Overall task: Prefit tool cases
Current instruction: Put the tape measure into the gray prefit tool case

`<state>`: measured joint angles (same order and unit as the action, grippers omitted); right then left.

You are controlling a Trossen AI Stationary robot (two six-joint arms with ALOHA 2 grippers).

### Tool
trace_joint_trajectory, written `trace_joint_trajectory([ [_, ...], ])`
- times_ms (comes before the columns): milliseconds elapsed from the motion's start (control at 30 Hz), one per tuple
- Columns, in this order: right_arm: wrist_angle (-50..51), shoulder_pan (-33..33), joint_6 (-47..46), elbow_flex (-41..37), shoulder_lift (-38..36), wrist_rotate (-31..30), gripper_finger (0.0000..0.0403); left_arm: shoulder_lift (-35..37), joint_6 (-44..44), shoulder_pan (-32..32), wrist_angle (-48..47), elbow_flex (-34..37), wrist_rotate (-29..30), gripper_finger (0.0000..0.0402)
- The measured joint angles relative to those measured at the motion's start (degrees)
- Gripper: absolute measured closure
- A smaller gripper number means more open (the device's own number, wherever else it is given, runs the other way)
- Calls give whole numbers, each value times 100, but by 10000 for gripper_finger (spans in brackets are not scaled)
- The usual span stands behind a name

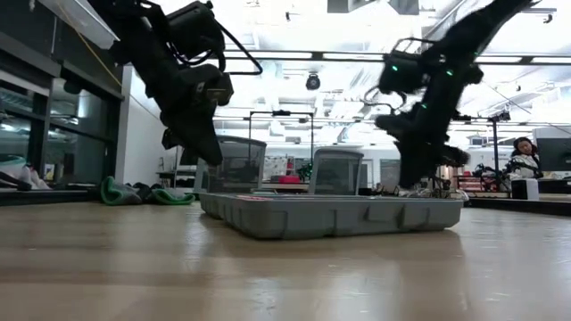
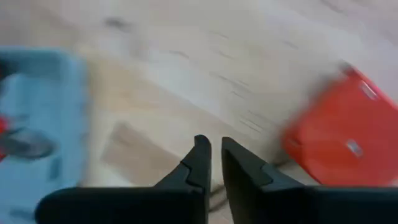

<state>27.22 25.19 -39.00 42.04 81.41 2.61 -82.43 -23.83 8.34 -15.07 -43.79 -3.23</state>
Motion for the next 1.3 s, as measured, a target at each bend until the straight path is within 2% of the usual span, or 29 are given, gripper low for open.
trace_joint_trajectory([
  [167, -413, 65, -722, -419, -140, -137, 325, 0, 9, 72, 2, 0, 42, 355],
  [333, -1295, 68, -296, -437, -140, 155, 288, 0, 9, 155, 19, 0, 56, 355],
  [500, -2062, 48, 172, -435, -140, 552, 284, 0, 5, 183, 203, 0, 228, 355],
  [633, -2406, 3, 148, -435, -140, 590, 284, 4, 7, 183, 490, -2, 303, 355],
  [767, -2603, -17, -122, -435, -140, 600, 284, 4, -278, 190, 1088, -2, 632, 355],
  [833, -2734, -17, -509, -435, -140, 549, 284, 4, -659, 242, 1688, -2, 742, 355],
  [967, -3195, -15, -1137, -435, -140, 303, 284, 4, -1171, 413, 3714, -2, 1043, 355],
  [1167, -4034, -15, -1778, -433, -140, -154, 284, -135, -279, 673, 7309, -27, 1126, 355],
  [1233, -4237, -15, -2010, -431, -140, -281, 284, -262, -156, 746, 7885, -110, 1117, 355],
  [1300, -4312, -5, -2071, -429, -140, -209, 284, -266, -325, 795, 7779, -179, 1008, 355],
])
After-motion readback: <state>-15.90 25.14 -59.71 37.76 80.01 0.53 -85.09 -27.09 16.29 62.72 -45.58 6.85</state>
